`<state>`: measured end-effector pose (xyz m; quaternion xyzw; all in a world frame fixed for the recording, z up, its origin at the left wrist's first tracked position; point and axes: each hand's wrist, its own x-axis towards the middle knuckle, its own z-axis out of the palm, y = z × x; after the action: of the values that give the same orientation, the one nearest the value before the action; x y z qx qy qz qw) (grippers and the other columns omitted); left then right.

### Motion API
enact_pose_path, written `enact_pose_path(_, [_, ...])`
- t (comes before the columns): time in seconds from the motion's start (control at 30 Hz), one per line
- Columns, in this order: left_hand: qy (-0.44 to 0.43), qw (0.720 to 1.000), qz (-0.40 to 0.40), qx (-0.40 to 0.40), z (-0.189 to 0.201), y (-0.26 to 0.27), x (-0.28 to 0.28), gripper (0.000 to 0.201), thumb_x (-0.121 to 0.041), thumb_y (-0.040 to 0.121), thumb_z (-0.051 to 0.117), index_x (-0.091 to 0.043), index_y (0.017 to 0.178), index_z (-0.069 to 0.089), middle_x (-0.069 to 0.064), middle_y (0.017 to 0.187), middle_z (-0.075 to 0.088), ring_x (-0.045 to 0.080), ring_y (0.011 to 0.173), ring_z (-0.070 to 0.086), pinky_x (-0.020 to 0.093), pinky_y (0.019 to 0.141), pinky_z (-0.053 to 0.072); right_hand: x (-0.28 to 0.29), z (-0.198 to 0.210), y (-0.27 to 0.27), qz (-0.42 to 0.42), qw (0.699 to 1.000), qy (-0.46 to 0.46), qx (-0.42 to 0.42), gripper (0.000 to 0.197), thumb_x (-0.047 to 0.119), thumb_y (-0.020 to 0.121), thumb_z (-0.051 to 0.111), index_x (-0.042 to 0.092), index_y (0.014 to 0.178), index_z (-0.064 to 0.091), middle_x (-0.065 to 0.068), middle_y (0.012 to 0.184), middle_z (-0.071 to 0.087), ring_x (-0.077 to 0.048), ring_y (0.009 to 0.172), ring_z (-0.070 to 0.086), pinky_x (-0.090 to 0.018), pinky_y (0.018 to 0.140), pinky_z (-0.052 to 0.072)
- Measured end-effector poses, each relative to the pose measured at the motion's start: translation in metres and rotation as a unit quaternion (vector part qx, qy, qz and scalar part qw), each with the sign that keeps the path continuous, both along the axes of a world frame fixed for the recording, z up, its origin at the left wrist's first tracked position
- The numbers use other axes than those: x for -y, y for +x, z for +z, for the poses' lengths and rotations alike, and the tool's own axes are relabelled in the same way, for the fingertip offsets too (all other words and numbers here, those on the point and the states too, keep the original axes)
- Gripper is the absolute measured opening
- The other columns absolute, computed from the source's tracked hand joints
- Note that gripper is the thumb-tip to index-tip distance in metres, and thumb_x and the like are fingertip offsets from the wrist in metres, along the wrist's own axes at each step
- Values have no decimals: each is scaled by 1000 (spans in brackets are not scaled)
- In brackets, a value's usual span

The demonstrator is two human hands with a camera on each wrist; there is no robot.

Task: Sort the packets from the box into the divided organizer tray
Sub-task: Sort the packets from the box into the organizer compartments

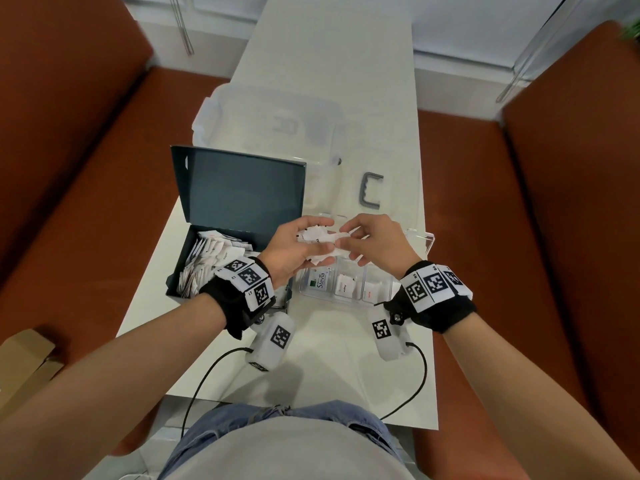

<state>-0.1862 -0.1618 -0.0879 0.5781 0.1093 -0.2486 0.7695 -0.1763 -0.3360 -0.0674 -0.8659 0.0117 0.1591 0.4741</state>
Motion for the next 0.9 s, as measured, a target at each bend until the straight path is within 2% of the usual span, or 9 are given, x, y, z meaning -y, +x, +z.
enact_pose_path(0.13, [9,1000,10,-1,-1,0,0,39,10,80,69,-6,114,64,19,119,59,30,95,67,31,68,61,5,-3,0,-45,999,22,13,10,6,83,71,8,91,66,-8,70,66,-13,52,61,-23,50,54])
enact_pose_path(0.23, [24,1000,20,-5,-2,-1,-3,39,11,81,67,-5,116,63,17,111,64,25,87,69,31,68,61,19,-8,7,-67,997,-22,40,13,2,88,61,11,93,69,-4,73,63,-15,56,59,-24,51,54])
enact_pose_path(0.33, [35,999,24,-3,-4,-2,-6,40,11,82,66,-2,120,61,17,111,63,24,87,69,28,65,60,28,-20,12,10,991,-135,13,19,-2,88,57,10,96,70,-8,85,64,-16,61,58,-20,52,50])
enact_pose_path(0.43, [38,999,26,-2,-5,-4,-6,40,11,83,65,-1,121,60,17,112,63,24,87,68,28,64,60,24,-39,10,102,966,-237,-24,16,2,86,62,10,99,66,-9,100,65,-20,85,61,-30,76,51])
enact_pose_path(0.5, [40,999,25,-2,-5,-5,-6,41,11,83,65,-1,121,60,18,112,63,25,89,68,29,66,61,16,-52,8,134,947,-290,-41,15,6,86,64,14,99,65,-8,102,66,-24,96,62,-34,85,51])
enact_pose_path(0.7, [39,999,24,-4,-8,-7,-7,40,12,83,64,-3,119,61,15,109,64,23,88,69,32,68,61,-1,-71,5,176,912,-362,-75,16,11,84,66,24,94,66,0,104,68,-23,96,64,-31,80,50])
enact_pose_path(0.9, [37,999,23,-9,-11,-8,-10,41,12,82,66,-3,120,61,16,109,64,23,88,69,30,65,60,-1,-79,5,170,911,-369,-74,20,16,85,67,29,101,68,5,108,68,-19,102,63,-33,87,50])
